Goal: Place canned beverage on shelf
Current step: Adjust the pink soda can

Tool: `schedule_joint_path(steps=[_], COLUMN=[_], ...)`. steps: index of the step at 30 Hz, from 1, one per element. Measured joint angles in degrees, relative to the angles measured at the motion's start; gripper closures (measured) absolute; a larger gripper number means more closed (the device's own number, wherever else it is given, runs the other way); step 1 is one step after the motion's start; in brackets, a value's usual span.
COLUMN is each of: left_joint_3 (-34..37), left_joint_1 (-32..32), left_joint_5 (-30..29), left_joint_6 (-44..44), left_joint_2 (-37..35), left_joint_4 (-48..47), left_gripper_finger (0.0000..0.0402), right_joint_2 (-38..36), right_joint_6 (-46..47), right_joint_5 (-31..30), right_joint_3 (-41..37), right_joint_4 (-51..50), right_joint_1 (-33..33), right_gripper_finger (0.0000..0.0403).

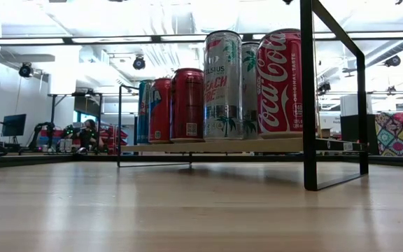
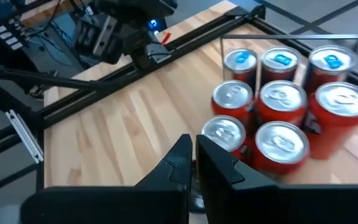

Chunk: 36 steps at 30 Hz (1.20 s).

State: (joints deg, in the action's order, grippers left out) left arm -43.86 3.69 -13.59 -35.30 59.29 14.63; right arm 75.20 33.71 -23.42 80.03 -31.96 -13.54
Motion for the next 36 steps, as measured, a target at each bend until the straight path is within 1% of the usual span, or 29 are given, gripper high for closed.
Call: schedule_joint_path(steps=[3,5,9,17,20,24,29,34,36], left_joint_3=[1.21,2.79,6.06,11.77,12.39,11.81,10.79,11.24,11.31], left_joint_1=[-1.58,-2.41,-2.98,-3.06,-3.07,-3.07,-3.07,-3.07,-3.07], left_joint_5=[4.1,5.46,5.6,5.28,5.16,5.14,5.09,5.01,5.01], left_joint_6=[-0.23,-0.23,-0.21,1.35,0.97,0.69,-0.61,-0.41,-0.36], left_joint_2=[-3.29,-5.96,-11.21,-20.56,-22.4,-23.93,-25.96,-26.92,-27.21], left_joint_4=[-0.63,-0.4,-0.12,-0.31,-0.01,-0.15,-0.26,-2.1,-2.15], left_gripper_finger=[0.0402,0.0402,0.0402,0.0402,0.0402,0.0402,0.0402,0.0402,0.0402], right_joint_2=[3.89,6.65,11.31,19.42,22.04,25.2,28.34,29.62,29.62], right_joint_6=[0.29,0.34,0.29,0.18,0.03,0.09,4.98,10.52,12.35], right_joint_5=[0.03,0.72,3.86,4.61,6.72,7.72,12.24,17.81,17.9], right_joint_3=[3.55,6.27,11.56,21.25,24.77,29.85,35.84,38.16,38.26], right_joint_4=[-0.44,-1.21,-2.27,-6.08,-8.37,-12.42,-17.74,-21.12,-23.11], right_joint_1=[-0.52,-0.72,-0.72,-0.72,-0.72,-0.86,-0.83,-1.12,-1.48], right_gripper_finger=[0.039,0.039,0.039,0.039,0.039,0.039,0.039,0.039,0.039])
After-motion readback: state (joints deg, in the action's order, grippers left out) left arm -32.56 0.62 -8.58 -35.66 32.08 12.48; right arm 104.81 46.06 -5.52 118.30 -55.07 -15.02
